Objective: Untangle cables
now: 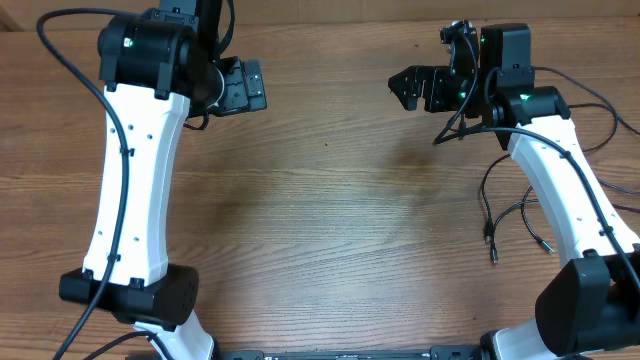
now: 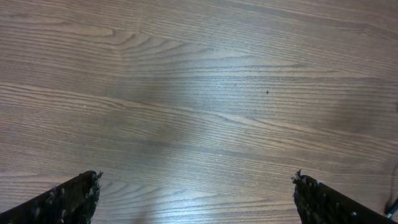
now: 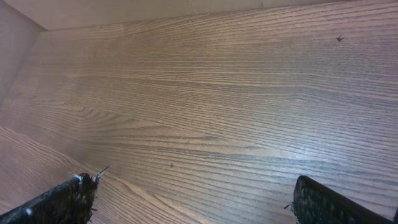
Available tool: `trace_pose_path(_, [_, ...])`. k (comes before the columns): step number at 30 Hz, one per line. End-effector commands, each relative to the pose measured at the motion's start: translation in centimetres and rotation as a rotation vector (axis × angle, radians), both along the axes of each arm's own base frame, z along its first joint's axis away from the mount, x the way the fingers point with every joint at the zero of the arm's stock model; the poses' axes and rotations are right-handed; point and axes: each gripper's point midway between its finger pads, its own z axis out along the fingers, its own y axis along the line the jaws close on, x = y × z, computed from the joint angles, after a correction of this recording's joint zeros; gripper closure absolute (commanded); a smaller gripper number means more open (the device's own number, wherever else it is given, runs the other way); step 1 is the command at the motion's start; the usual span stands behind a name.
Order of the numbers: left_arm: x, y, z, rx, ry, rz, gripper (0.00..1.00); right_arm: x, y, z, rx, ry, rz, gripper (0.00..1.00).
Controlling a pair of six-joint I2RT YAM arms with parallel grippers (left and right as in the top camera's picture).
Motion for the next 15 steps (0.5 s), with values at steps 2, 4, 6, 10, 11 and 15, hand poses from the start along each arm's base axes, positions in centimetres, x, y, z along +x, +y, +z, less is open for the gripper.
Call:
trace_pose_path(2, [-1.6, 0.6, 3.0, -0.026, -0.082, 0.012, 0.00, 0.1, 0.1, 0.7, 0.001, -0.020, 0.008, 0.00])
trace_pose_path(4, [-1.9, 0.6, 3.5, -0.029, -0.097, 0.012, 0.00, 0.1, 0.1, 0.7, 0.001, -0.020, 0.008, 0.00])
trace_pose_path(6, [-2.2, 0.7, 3.9, -0.032, -0.110, 0.012, 0.00, 0.1, 0.1, 0.7, 0.001, -0.020, 0.008, 0.00])
trace_pose_path(10, [-2.7, 0.8, 4.6, -0.036, -0.130, 0.012, 0.00, 0.1, 0.1, 0.7, 0.001, -0.020, 0.008, 0.00])
trace_pose_path(11, [-2.8, 0.8, 4.8, -0.037, -0.133, 0.012, 0.00, 0.1, 0.1, 0.7, 0.001, -0.020, 0.008, 0.00])
trace_pose_path(15, [-3.1, 0.9, 5.2, -0.040, -0.147, 0.012, 0.01, 0.1, 0.1, 0.7, 0.001, -0.020, 0.008, 0.00])
